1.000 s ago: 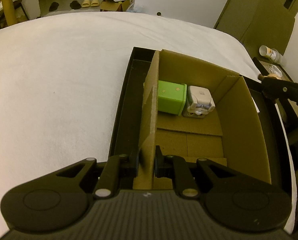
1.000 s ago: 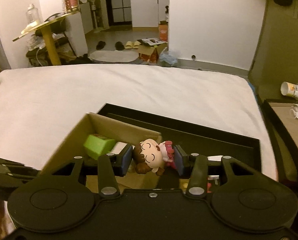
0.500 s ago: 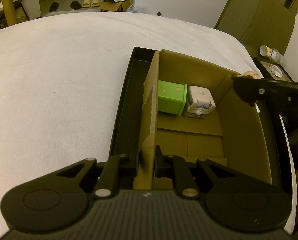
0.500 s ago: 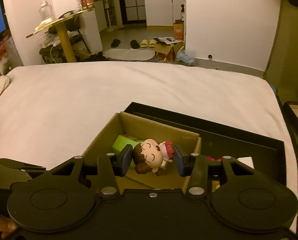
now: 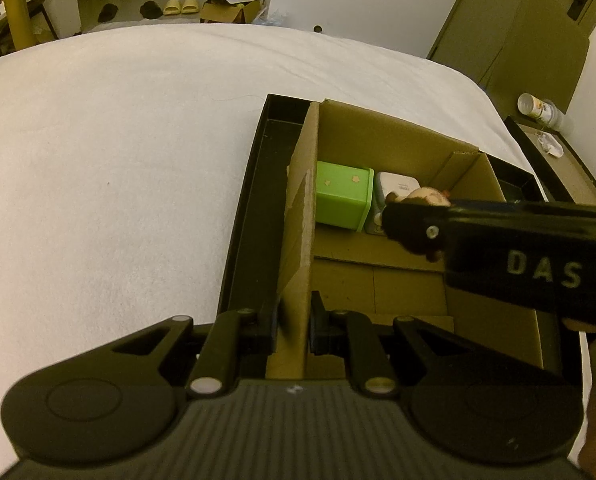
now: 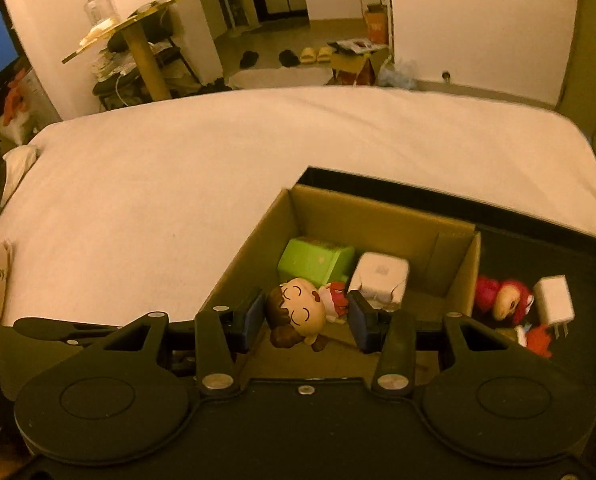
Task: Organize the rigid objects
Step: 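Carry the doll into the cardboard box and open the right gripper, then withdraw the right gripper to the red toy with the clear yellow cup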
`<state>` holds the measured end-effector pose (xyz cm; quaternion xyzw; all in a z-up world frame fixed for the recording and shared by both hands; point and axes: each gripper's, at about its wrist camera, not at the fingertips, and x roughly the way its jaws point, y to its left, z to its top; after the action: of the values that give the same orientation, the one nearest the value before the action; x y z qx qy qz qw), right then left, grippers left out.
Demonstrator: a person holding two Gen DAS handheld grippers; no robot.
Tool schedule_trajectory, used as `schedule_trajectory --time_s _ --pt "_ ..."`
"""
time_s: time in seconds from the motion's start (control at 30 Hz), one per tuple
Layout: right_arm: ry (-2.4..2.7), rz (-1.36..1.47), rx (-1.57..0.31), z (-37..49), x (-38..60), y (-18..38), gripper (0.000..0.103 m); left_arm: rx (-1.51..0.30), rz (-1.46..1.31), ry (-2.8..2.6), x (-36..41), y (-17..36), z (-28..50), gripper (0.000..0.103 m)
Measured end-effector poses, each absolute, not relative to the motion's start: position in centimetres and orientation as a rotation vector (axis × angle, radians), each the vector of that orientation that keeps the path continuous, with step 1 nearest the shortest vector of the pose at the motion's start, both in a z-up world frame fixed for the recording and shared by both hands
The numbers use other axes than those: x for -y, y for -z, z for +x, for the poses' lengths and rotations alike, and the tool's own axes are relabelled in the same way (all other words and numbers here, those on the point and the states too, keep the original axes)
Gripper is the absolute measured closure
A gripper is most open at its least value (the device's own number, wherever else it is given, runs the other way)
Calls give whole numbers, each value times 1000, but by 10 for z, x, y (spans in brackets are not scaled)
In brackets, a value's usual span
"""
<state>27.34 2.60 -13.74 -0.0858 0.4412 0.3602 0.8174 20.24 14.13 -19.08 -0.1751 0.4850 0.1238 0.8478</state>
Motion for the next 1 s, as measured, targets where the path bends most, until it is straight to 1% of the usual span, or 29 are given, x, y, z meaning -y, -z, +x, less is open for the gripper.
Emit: schedule_trajectory --time_s 0.53,0.8,1.0 --pt "-677 -114 -1081 275 -32 166 58 -1020 -372 -270 -141 189 202 90" --pt "-657 -113 -1091 278 -40 169 59 -1019 -380 -261 -143 189 201 90" --pt "-669 -87 -1068 279 -30 161 59 -1019 -378 -261 -142 189 201 90"
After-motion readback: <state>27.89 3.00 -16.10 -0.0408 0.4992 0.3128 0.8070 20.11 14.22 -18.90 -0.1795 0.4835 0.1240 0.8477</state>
